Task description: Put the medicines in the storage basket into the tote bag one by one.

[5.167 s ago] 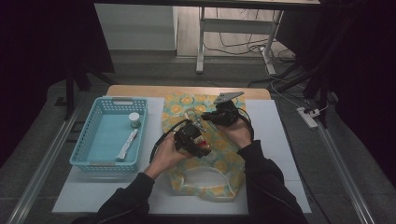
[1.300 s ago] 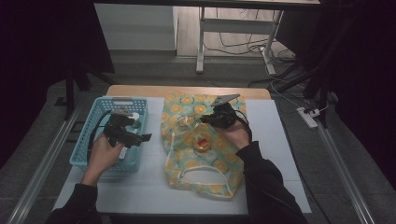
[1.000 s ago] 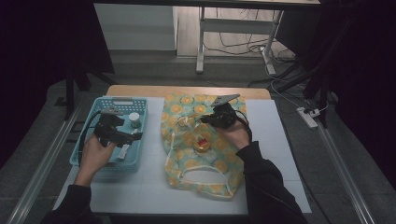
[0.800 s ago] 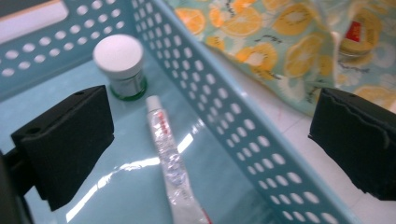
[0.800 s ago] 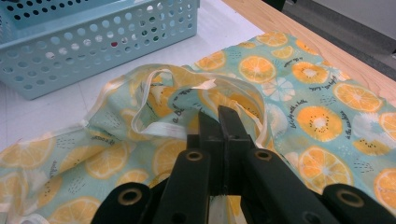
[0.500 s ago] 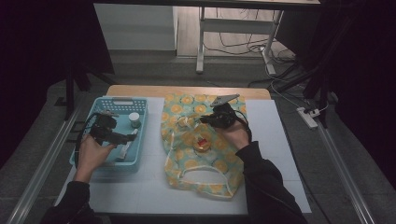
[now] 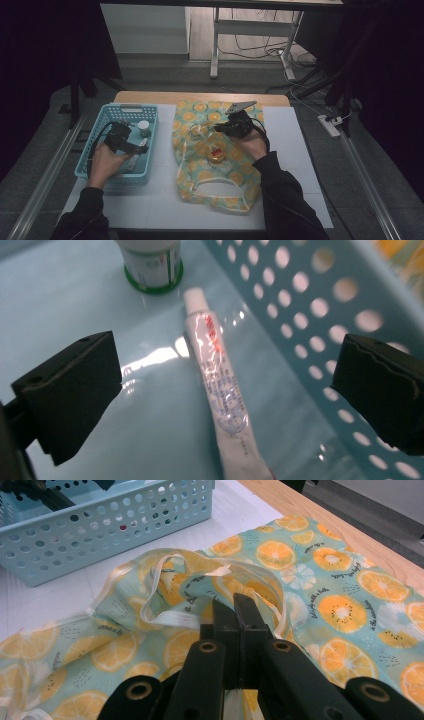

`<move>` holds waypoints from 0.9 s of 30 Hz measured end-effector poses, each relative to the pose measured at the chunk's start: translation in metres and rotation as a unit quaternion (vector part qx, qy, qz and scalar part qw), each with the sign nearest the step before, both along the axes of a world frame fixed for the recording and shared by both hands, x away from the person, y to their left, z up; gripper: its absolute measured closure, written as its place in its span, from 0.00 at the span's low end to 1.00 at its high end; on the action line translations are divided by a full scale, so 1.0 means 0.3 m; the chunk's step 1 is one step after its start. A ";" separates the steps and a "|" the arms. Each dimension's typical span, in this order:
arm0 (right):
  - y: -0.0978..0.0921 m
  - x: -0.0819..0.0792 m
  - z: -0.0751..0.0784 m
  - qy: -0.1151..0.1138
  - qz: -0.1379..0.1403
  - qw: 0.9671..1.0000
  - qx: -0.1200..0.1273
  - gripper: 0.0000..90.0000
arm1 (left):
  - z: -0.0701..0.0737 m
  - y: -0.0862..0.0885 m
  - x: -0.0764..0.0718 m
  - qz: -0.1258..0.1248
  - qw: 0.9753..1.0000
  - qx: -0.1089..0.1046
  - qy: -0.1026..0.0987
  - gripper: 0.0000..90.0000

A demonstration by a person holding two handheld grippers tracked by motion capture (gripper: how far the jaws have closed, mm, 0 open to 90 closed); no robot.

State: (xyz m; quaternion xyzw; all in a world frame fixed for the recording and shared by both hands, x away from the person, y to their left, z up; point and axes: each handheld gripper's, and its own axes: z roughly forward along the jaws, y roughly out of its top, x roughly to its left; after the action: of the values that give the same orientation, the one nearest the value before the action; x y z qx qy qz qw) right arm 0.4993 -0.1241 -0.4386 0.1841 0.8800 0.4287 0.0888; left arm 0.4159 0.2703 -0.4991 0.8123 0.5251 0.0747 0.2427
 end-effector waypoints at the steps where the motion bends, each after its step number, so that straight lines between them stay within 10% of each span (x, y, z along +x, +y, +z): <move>1: 0.001 -0.001 0.000 0.000 0.001 1.000 0.000 1.00 | -0.007 -0.002 0.003 -0.001 1.000 0.002 0.006 0.00; 12: 0.004 -0.004 0.001 -0.002 0.003 1.000 -0.001 1.00 | -0.049 -0.027 0.019 -0.002 0.997 0.054 0.054 0.07; 27: 0.001 -0.005 0.003 -0.002 0.002 1.000 0.000 1.00 | -0.049 -0.028 0.013 -0.002 0.997 0.052 0.065 0.71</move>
State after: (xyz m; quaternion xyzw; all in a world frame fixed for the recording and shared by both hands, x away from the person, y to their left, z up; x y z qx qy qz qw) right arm 0.4978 -0.1236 -0.4379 0.1817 0.8802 0.4291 0.0902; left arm 0.4198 0.2620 -0.5137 0.8282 0.5333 0.0484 0.1656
